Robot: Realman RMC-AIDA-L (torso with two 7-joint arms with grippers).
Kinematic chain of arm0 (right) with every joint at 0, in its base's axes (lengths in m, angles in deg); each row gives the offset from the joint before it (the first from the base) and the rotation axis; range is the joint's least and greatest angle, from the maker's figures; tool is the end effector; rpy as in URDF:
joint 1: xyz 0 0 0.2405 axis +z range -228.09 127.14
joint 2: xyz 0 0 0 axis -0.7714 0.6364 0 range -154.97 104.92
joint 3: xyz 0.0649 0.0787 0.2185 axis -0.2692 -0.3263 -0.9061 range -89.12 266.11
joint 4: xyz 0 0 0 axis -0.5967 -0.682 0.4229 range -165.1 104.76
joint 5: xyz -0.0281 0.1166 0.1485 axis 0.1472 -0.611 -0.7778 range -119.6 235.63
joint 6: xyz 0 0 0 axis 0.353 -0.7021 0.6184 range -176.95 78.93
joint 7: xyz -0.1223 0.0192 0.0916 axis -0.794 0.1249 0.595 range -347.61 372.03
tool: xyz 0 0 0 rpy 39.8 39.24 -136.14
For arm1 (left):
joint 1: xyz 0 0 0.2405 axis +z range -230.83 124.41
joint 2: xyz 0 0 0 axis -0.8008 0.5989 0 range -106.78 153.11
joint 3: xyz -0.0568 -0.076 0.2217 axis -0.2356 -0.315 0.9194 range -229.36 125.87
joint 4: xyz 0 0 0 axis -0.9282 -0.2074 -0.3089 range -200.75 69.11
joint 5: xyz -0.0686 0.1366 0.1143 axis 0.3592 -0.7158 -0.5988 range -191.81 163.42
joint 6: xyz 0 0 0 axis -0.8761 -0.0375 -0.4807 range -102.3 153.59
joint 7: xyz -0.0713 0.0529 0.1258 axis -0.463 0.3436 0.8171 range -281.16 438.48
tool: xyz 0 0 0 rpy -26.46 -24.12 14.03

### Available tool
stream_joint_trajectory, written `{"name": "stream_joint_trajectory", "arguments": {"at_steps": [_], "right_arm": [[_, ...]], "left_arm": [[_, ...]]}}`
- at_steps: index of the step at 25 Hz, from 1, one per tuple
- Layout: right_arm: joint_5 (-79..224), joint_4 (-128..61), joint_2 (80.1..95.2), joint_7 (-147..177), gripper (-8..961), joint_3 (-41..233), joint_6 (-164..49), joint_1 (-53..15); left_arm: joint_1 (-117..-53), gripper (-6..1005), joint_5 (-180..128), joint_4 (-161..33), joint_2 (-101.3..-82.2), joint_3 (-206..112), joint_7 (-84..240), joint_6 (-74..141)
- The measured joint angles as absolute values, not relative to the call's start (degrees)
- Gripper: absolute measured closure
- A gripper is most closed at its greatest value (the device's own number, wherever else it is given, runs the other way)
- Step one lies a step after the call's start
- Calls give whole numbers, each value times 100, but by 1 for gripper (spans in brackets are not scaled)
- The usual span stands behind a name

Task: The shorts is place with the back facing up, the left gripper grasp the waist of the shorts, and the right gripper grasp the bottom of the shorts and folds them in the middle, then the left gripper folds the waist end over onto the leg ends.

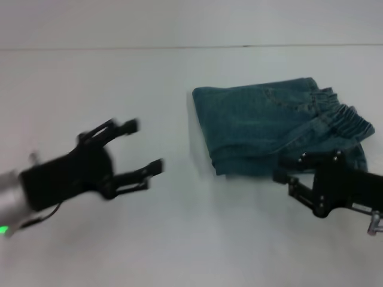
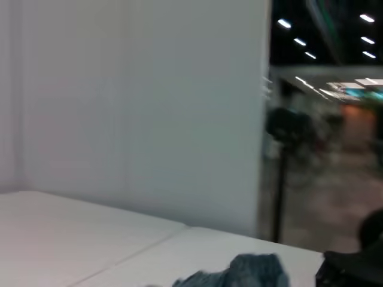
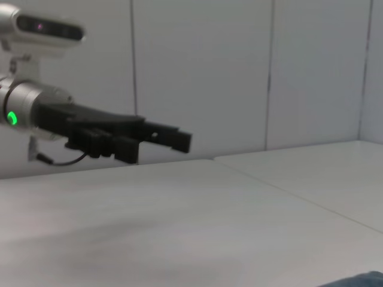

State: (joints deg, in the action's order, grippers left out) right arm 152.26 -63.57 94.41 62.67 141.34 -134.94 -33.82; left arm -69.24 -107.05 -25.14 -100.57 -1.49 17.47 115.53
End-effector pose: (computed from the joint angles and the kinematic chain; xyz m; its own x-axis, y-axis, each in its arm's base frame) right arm 0.2687 0.2616 -0.0168 0.8338 -0.0558 -0.5492 -0.2998 -0.8812 -0.3656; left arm -0.2377 0.2656 -0.0120 0.7291 0.0998 0.6771 0.3879 -0.8753 -0.2887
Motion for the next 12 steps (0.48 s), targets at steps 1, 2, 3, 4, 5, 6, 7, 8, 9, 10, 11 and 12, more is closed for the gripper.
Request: {"name": "stream_joint_trajectory", "arguments": {"at_steps": [1,2,3,4,5,6,7,8,9,10,11,12], "right_arm": [[15226,-6272,9452,6145,873,14136,-13496,-3370],[15226,-6186,9458,6066,840,14140,-13496,-3344],[15226,-6115,9459,6014,806,14144,-13496,-3317],[15226,-6070,9459,5987,772,14149,-13496,-3286],[15229,-6029,9459,5947,739,14157,-13496,-3267],[15231,-5977,9459,5870,694,14166,-13496,-3246],[15234,-5928,9462,5784,650,14184,-13496,-3230],[15236,-5885,9463,5692,605,14216,-13496,-3213],[15240,-5852,9467,5624,561,14265,-13496,-3196],[15245,-5840,9467,5584,516,14338,-13490,-3176],[15248,-5833,9467,5568,474,14408,-13479,-3157],[15251,-5832,9464,5566,432,14495,-13462,-3134]], "left_arm": [[-6880,57,-10750,-2730,-10029,-345,2001,11622],[-6828,58,-10816,-2995,-10000,-580,2255,11688],[-6760,58,-10908,-3231,-9969,-819,2503,11747],[-6719,59,-10971,-3307,-9961,-924,2606,11763],[-6633,59,-11082,-3413,-9956,-1116,2742,11788],[-6565,59,-11157,-3449,-9962,-1226,2816,11802],[-6510,60,-11207,-3453,-9972,-1288,2884,11838],[-6427,60,-11266,-3456,-9987,-1371,2984,11901],[-6362,60,-11306,-3459,-10000,-1416,3073,11989],[-6312,60,-11325,-3461,-10007,-1456,3125,12053],[-6255,60,-11345,-3463,-10013,-1505,3174,12124],[-6213,61,-11353,-3466,-10014,-1556,3193,12160]]}}
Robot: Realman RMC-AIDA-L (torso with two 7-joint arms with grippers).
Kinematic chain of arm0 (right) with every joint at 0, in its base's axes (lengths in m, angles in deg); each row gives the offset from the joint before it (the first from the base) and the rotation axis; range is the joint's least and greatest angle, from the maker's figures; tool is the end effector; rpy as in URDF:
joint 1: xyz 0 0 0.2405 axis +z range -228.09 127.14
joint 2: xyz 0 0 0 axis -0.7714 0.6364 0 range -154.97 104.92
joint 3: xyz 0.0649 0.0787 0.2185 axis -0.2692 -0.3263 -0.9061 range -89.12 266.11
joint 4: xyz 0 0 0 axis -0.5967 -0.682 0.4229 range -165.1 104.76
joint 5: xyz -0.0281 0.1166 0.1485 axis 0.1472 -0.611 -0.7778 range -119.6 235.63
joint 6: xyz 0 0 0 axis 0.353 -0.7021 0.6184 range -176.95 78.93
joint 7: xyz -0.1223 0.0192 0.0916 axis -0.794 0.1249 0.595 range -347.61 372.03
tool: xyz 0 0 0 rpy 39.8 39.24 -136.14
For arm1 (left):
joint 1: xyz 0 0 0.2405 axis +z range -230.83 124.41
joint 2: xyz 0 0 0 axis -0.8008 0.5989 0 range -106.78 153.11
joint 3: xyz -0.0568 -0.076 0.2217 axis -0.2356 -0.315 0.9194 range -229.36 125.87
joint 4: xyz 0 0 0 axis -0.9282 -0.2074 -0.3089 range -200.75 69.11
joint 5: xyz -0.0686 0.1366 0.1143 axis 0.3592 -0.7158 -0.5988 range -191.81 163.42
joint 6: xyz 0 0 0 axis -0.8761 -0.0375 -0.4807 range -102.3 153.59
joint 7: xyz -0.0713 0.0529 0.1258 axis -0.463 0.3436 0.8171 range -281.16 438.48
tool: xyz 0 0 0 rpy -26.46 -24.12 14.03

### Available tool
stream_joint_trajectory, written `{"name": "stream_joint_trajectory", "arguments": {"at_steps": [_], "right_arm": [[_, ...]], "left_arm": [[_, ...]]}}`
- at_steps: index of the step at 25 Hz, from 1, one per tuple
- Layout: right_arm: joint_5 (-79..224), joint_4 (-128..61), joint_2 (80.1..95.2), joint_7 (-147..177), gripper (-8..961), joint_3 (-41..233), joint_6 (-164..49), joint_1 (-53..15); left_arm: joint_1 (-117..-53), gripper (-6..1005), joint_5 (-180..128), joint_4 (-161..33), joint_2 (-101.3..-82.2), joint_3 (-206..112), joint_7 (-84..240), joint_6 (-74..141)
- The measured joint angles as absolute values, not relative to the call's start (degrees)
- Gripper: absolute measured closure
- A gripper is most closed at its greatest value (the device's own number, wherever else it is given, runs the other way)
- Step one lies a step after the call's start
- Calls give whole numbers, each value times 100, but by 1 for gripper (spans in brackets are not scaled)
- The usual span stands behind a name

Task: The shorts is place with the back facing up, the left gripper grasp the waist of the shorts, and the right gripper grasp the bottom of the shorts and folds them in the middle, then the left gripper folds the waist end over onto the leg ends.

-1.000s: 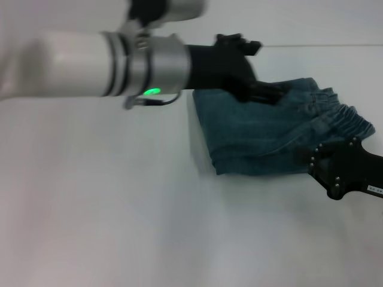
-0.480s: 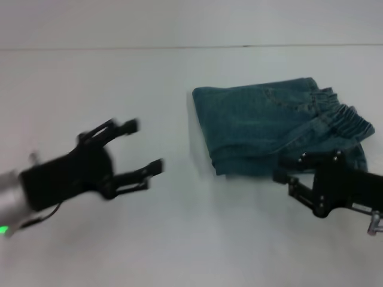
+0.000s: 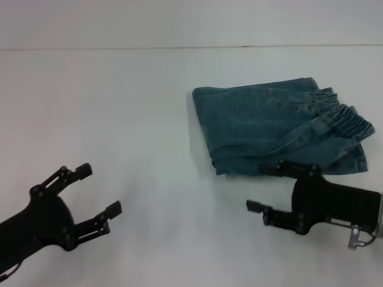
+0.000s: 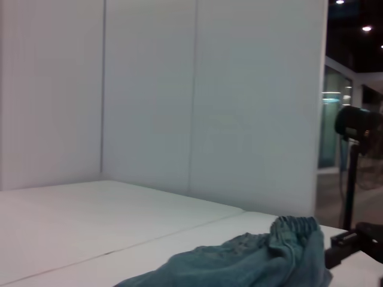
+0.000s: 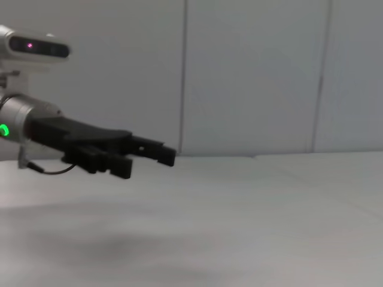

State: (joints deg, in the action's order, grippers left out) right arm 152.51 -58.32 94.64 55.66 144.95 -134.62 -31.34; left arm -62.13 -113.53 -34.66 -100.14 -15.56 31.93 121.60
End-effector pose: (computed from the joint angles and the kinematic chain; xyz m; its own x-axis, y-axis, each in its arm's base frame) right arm 0.2606 0.2551 -0.0402 0.8540 0.0039 -0.5203 -0.1974 -0.9228 -0.3309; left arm -0.2899 0.2103 -0.0091 0.7207 0.0885 0.6876 0.4718 -0.7894 -0.3928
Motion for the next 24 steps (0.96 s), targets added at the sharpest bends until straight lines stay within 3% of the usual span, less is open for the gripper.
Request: {"name": "stream_joint_trajectory", "arguments": {"at_steps": [4,12,24], "right_arm": [[15252,-5825,9463,5506,265,14675,-13473,-3074],[15226,-5740,9468,5376,48,14710,-13506,-3001],[15181,-5715,9482,5330,22,14647,-13585,-2977]], "left_arm": [[-6092,62,-11361,-3480,-10002,-1751,3205,12193],[-6002,62,-11366,-3494,-10026,-1850,3235,12218],[-5990,62,-11369,-3506,-10050,-1866,3273,12173]]}}
